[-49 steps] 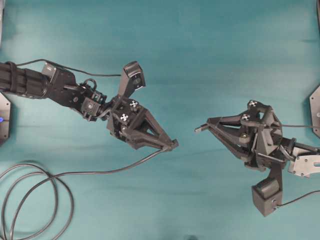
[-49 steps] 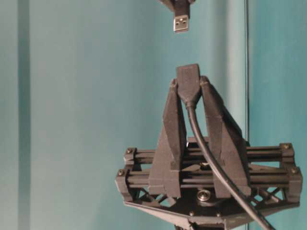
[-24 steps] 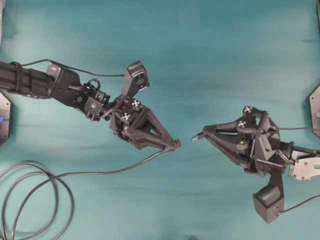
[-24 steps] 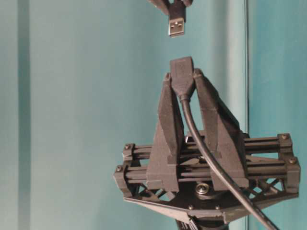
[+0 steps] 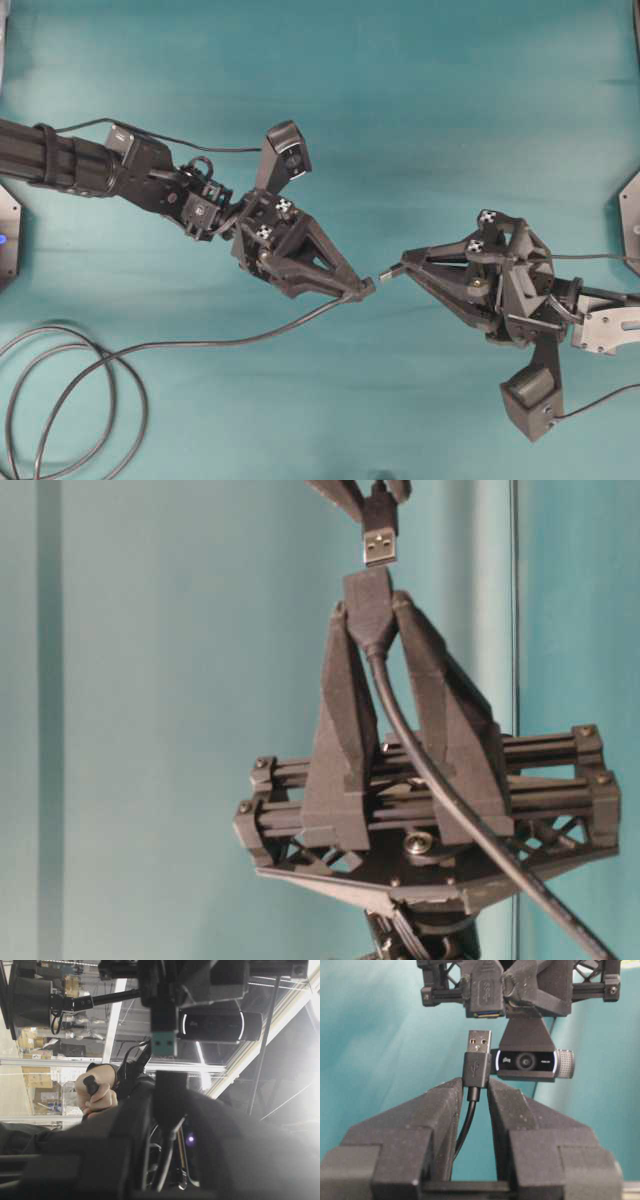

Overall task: Insert the USB using both arms.
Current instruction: 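Push the male plug with the right gripper into the left-held socket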

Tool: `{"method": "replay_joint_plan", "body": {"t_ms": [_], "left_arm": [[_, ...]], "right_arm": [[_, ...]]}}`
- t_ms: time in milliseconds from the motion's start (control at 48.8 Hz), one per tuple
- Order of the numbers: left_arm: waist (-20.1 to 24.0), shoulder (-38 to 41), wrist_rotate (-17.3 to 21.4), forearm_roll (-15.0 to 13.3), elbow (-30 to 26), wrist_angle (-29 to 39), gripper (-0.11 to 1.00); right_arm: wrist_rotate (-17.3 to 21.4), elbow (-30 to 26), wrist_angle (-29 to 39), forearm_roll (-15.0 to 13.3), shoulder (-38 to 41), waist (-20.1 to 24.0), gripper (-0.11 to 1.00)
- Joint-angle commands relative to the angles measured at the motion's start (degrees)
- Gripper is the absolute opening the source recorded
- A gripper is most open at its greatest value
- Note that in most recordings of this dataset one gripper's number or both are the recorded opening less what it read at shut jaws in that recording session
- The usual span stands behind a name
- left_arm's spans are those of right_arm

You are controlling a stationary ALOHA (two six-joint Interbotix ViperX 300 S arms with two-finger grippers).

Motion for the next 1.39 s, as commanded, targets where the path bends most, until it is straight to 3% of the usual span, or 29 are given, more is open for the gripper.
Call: {"method": "replay_joint_plan", "body": {"t_ms": [0,1374], "left_arm": [[0.0,-0.7,-1.0,0.1,-1.1,-0.6,0.23],[-0.8,0.4,-1.0,0.2,-1.7,1.6,0.23]], "right_arm": [[-0.1,-1.4,-0.1,-0.6,-0.9,-0.2,0.21],[-0.9,-1.7,-2.3,-0.6,-0.9,-0.3,0.21]]}}
